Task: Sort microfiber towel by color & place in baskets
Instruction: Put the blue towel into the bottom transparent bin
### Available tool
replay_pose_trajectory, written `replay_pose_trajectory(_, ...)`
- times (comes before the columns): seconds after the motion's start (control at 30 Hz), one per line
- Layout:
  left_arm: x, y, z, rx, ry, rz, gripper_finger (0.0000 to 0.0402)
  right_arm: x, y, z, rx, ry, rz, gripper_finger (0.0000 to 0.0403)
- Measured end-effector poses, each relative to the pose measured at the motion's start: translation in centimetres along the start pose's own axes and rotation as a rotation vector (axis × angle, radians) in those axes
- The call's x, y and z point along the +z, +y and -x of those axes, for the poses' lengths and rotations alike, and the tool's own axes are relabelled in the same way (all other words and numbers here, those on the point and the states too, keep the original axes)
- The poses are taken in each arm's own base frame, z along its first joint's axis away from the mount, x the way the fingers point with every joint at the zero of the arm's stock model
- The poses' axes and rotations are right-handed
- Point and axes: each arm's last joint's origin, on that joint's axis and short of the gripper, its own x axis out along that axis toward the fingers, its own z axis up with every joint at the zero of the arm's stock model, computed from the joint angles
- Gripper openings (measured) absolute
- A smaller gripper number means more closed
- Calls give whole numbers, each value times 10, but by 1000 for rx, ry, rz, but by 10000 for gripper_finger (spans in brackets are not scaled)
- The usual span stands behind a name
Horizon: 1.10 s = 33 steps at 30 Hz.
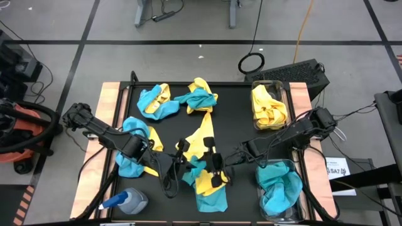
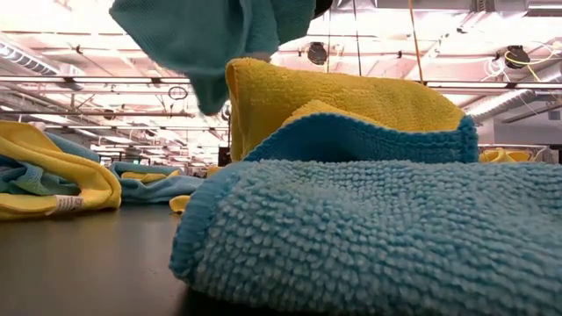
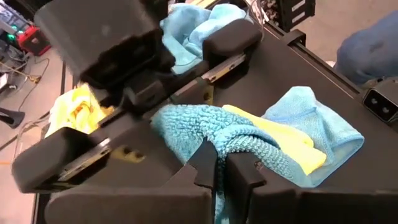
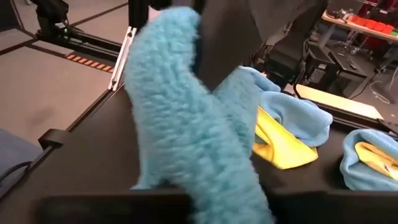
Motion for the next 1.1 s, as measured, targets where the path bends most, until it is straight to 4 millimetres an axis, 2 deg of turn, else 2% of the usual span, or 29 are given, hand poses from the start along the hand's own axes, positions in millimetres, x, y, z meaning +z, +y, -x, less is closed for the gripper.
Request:
replay_pose_trajectory(0.03,0,0,-1,0,2,3,24,0,0,0,13,2,9,17)
replay_pose_trajectory(0.13,-1,-1,-4,9,18,2,61,-1,0,1,14,15,11,14)
replay_pose_trajectory(0.3,-3,-1,-3,12,35,41,157,5,0,14,24,48,19,4)
replay_pose_trajectory(0.43,-5,-3,-3,16,64,68,226,15,5,35,55,66,39,3)
replay_pose_trajectory(0.53,-10,-4,-2,27,115,89,258,22,7,56,80,95,49,2)
replay_pose_trajectory(0.73,-20,-5,-1,57,220,117,271,32,14,99,142,150,40,1)
replay_pose_trajectory(1.1,-22,-6,0,56,242,139,272,39,28,184,292,239,-52,0)
